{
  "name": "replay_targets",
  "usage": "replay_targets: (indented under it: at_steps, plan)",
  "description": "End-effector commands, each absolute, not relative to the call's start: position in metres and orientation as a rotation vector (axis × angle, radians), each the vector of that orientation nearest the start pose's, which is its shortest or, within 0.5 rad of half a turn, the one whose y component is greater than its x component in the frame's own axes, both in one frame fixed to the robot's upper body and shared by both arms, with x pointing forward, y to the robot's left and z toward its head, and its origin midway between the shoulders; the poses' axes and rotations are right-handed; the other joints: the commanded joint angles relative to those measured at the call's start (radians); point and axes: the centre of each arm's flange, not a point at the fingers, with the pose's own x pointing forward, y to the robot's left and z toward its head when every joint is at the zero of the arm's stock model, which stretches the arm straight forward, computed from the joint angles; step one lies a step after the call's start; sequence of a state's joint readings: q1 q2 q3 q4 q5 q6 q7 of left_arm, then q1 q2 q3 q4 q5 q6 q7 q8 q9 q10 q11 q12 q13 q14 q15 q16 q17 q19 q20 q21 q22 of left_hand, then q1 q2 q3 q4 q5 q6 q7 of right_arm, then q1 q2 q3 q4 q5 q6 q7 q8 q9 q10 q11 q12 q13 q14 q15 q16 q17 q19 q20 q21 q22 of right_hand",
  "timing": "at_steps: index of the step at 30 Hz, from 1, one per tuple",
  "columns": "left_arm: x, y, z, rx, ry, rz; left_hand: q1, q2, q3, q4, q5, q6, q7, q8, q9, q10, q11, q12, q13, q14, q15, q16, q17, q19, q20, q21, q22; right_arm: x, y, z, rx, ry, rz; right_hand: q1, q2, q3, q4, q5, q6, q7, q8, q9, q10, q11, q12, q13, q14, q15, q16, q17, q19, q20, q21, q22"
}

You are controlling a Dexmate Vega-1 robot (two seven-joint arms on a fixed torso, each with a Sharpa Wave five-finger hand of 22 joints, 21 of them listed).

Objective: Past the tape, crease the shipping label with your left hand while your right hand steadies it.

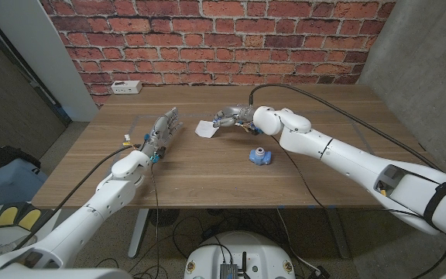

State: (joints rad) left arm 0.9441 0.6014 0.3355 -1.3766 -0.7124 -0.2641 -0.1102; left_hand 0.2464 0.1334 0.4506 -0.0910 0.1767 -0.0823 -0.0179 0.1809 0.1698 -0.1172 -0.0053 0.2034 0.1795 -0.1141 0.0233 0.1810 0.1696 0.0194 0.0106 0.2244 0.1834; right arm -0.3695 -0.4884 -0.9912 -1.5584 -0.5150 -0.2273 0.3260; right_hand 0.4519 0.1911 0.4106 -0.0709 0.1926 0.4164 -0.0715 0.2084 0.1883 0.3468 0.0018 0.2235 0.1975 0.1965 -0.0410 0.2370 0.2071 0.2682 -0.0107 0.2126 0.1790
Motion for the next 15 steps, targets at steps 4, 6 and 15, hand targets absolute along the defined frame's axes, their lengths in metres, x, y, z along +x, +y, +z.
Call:
replay_targets:
  at_steps: [4, 6, 15]
  plan:
    - [0.6318, 0.3133, -0.0556, -0.014, -0.536, -0.272, -0.005, -0.002, 0.008, -0.001, -0.004, -0.004, 0.003, -0.001, 0.003, -0.001, 0.003, -0.001, 0.005, -0.003, -0.005, -0.002, 0.003, 0.004, 0.002, 0.000, 0.003, 0.6378, -0.0360, 0.0287, -1.578, -0.484, 0.430, 0.009, -0.002, 0.010, 0.002, 0.001, 0.021, 0.001, 0.006, 0.004, 0.017, 0.002, 0.000, 0.006, 0.013, -0.033, 0.008, 0.005, 0.007, 0.003, 0.002, 0.002]
    - [0.6321, 0.3129, -0.0553, -0.013, -0.535, -0.274, -0.005, -0.002, 0.008, -0.001, -0.004, -0.004, 0.003, -0.001, 0.003, -0.001, 0.003, -0.002, 0.005, -0.003, -0.004, -0.002, 0.003, 0.004, 0.002, -0.001, 0.003, 0.6387, -0.0361, 0.0276, -1.587, -0.476, 0.428, 0.009, -0.002, 0.010, 0.002, 0.000, 0.023, 0.001, 0.006, 0.004, 0.017, 0.000, 0.000, 0.006, 0.013, -0.033, 0.008, 0.005, 0.007, 0.003, 0.001, 0.002]
    - [0.6317, 0.3126, -0.0547, -0.014, -0.536, -0.271, -0.005, -0.002, 0.008, -0.001, -0.004, -0.005, 0.002, -0.001, 0.003, 0.000, 0.002, -0.002, 0.005, -0.003, -0.005, -0.002, 0.003, 0.005, 0.002, -0.001, 0.003, 0.6419, -0.0338, 0.0237, -1.642, -0.459, 0.401, 0.013, -0.003, 0.014, 0.006, 0.000, 0.030, 0.002, 0.003, 0.005, 0.016, -0.006, -0.004, 0.006, -0.022, -0.047, -0.007, 0.005, -0.010, -0.008, -0.006, 0.002]
